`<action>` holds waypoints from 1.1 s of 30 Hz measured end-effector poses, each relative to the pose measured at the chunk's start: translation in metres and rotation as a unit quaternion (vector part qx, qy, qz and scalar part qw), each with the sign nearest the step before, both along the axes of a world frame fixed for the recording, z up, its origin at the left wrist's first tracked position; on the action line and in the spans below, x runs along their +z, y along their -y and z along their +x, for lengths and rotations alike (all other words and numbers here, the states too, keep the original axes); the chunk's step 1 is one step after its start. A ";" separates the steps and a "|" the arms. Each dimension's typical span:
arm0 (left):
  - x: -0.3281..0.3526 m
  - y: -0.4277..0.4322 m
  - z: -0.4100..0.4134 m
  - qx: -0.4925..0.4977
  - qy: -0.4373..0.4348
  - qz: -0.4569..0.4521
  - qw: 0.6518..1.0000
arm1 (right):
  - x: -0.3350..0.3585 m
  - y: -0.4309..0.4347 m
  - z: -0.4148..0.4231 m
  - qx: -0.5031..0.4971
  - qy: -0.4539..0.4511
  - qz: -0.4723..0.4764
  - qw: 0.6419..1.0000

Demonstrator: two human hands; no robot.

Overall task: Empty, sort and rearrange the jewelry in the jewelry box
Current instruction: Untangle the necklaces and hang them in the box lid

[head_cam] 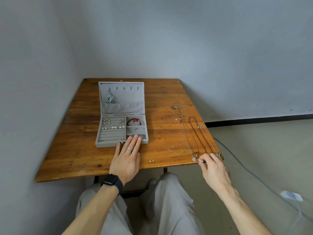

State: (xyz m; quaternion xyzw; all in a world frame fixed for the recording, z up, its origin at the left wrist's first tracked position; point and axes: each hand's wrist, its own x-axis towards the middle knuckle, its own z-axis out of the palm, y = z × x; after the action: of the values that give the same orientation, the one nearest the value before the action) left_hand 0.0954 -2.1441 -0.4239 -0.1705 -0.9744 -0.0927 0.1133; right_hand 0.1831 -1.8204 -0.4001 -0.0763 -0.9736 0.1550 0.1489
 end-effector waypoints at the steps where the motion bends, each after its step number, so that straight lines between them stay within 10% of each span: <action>1: 0.001 0.000 0.000 -0.001 -0.001 0.002 1.000 | 0.004 -0.003 -0.002 0.005 0.011 -0.015 1.000; 8: 0.026 -0.009 0.002 -0.004 0.012 0.014 1.000 | 0.053 -0.014 -0.044 -0.010 -0.006 -0.055 0.998; 12: 0.080 -0.049 -0.004 -0.028 0.112 0.171 0.979 | 0.102 -0.007 -0.086 0.018 -0.069 -0.135 0.988; 17: 0.159 -0.122 -0.034 -0.034 0.475 0.458 0.750 | 0.155 0.012 -0.110 0.076 -0.119 -0.239 0.961; 22: 0.203 -0.165 -0.064 -0.001 0.497 0.642 0.584 | 0.164 0.018 -0.084 0.076 -0.163 -0.283 0.942; 33: 0.239 -0.138 -0.096 -0.013 0.415 0.673 0.611 | 0.097 0.022 -0.009 0.008 -0.223 -0.489 0.844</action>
State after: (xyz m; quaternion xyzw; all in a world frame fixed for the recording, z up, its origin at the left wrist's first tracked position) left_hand -0.0005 -2.0060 -0.1854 -0.0019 -0.5783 -0.7851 -0.2218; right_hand 0.1738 -1.8422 -0.3031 -0.0952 -0.7130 0.6246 0.3041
